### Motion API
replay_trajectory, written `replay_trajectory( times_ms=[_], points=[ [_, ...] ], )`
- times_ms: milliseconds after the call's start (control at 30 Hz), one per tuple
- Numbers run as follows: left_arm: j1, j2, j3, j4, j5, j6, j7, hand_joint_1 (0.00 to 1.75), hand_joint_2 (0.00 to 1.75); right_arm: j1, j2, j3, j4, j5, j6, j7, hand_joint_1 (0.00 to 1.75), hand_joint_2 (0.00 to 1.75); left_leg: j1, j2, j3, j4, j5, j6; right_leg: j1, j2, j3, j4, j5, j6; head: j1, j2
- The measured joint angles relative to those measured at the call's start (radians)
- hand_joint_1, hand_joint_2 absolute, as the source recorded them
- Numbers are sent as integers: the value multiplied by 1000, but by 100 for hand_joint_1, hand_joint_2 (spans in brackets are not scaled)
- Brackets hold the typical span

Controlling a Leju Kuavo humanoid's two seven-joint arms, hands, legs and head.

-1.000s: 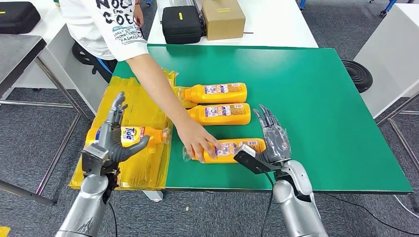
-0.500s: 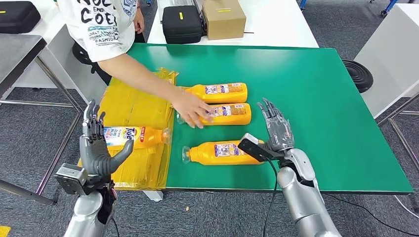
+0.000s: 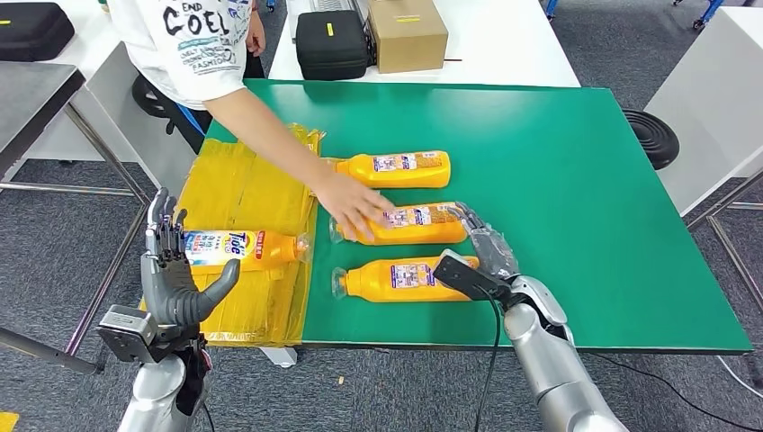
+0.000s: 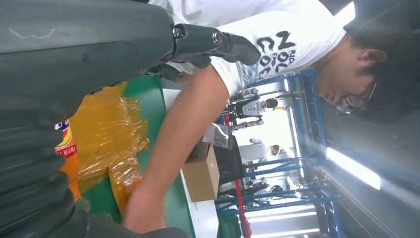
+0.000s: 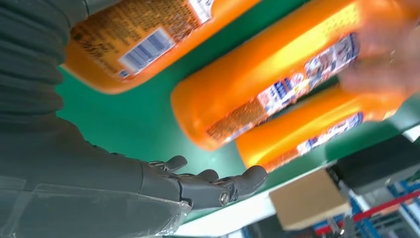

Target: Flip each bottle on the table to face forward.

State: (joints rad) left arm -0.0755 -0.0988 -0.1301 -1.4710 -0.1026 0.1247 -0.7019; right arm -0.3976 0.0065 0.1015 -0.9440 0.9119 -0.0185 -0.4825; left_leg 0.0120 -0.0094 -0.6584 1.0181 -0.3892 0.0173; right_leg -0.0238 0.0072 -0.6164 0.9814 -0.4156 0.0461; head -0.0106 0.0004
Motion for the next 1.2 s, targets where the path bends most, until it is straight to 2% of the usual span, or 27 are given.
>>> replay_trajectory(
  times_ms=[200, 867, 1200],
  points=[
    [3, 0, 0, 0, -4, 12, 0, 0, 175, -18, -7, 31, 51, -51, 68, -54, 0, 175, 0, 0, 0, 0, 0, 0, 0, 0, 0, 0, 0, 0, 0, 0],
    [16, 0, 1, 0, -15, 15, 0, 0, 175, -83, -21, 113, 164, -87, 124, -73, 0, 175, 0, 0, 2, 0, 0, 0, 0, 0, 1, 0, 0, 0, 0, 0],
    [15, 0, 14, 27, 4, -17, 0, 0, 175, -167, -62, 201, 267, -89, 220, 7, 0, 175, 0, 3, 15, 0, -4, 0, 0, 2, 5, -2, -3, 0, 0, 0]
  ],
)
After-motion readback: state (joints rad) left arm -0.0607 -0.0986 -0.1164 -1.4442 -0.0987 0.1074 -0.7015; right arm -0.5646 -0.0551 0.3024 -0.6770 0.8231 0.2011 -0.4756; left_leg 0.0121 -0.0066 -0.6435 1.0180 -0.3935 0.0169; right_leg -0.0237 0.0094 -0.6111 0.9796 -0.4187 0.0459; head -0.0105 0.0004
